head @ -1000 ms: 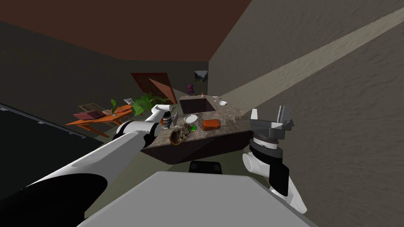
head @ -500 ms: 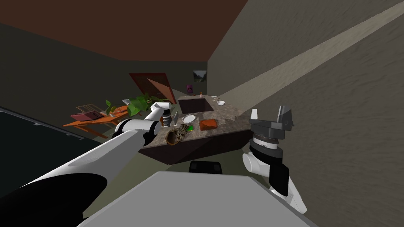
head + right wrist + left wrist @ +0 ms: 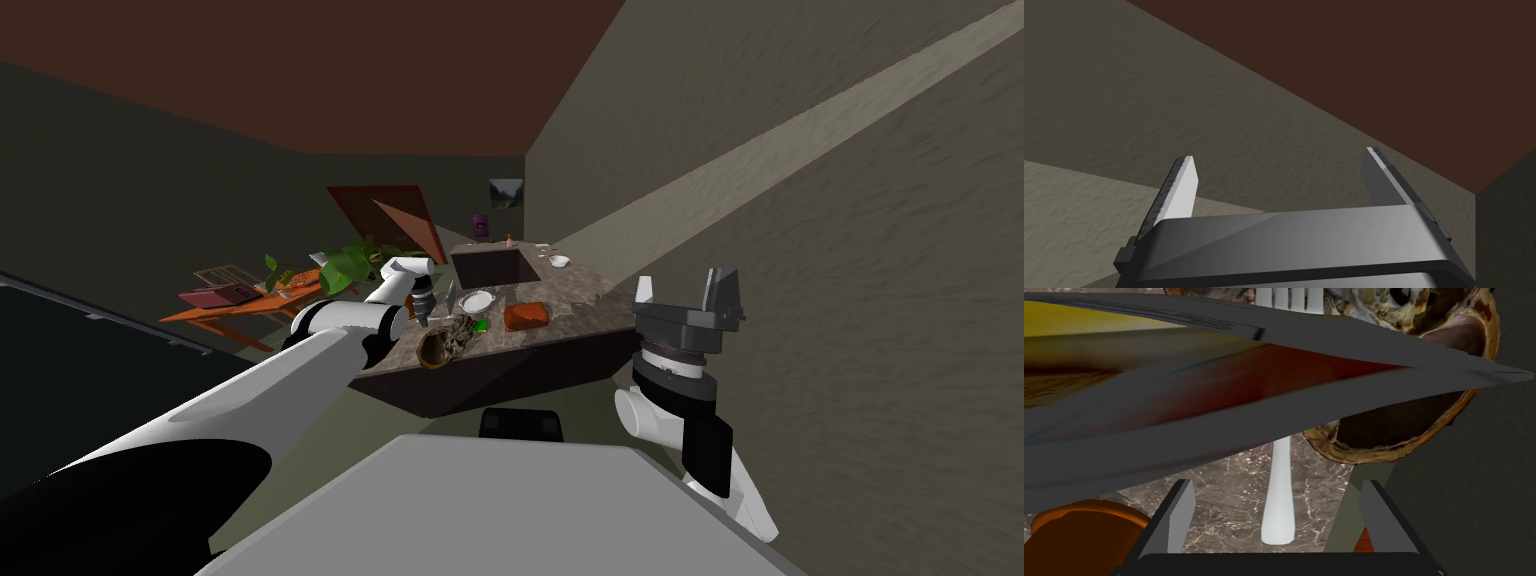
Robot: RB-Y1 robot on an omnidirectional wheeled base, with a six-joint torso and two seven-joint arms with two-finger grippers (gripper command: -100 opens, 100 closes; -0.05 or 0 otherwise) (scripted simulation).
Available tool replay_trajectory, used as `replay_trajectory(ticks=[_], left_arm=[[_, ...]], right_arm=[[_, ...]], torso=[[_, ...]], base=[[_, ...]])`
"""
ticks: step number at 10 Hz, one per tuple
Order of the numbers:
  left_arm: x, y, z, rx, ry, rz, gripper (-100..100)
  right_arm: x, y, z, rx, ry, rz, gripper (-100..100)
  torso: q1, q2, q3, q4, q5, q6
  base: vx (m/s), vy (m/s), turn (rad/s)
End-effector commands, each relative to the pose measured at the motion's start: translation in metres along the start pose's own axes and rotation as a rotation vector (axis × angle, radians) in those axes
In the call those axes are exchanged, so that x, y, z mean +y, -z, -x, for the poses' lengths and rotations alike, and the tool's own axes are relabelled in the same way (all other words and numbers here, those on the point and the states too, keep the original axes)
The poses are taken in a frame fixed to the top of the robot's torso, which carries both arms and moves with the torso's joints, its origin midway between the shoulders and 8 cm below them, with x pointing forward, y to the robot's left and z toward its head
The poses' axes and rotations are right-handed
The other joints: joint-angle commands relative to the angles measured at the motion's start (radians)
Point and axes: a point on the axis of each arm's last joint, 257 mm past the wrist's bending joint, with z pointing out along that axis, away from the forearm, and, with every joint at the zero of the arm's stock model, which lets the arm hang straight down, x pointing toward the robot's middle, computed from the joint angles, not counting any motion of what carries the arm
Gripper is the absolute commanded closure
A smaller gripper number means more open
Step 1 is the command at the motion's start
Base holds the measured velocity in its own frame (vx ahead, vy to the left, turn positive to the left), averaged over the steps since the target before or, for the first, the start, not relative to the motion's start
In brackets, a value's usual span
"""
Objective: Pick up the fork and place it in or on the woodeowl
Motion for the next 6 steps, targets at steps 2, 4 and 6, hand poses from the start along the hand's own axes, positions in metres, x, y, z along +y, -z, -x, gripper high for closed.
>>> replay_trajectory(ticks=[2,4,6], left_arm=[[0.000,0.000,0.000,0.000,0.000,0.000,-100],[0.004,0.010,0.013,0.002,0.024,0.011,-100],[0.010,0.023,0.030,0.006,0.055,0.025,-100]], right_arm=[[0.000,0.000,0.000,0.000,0.000,0.000,0],[0.000,0.000,0.000,0.000,0.000,0.000,0],[0.000,0.000,0.000,0.000,0.000,0.000,0]], torso=[[0.000,0.000,0.000,0.000,0.000,0.000],[0.000,0.000,0.000,0.000,0.000,0.000],[0.001,0.000,0.000,0.000,0.000,0.000]], base=[[0.000,0.000,0.000],[-0.003,0.007,-0.077],[-0.006,0.034,-0.187]])
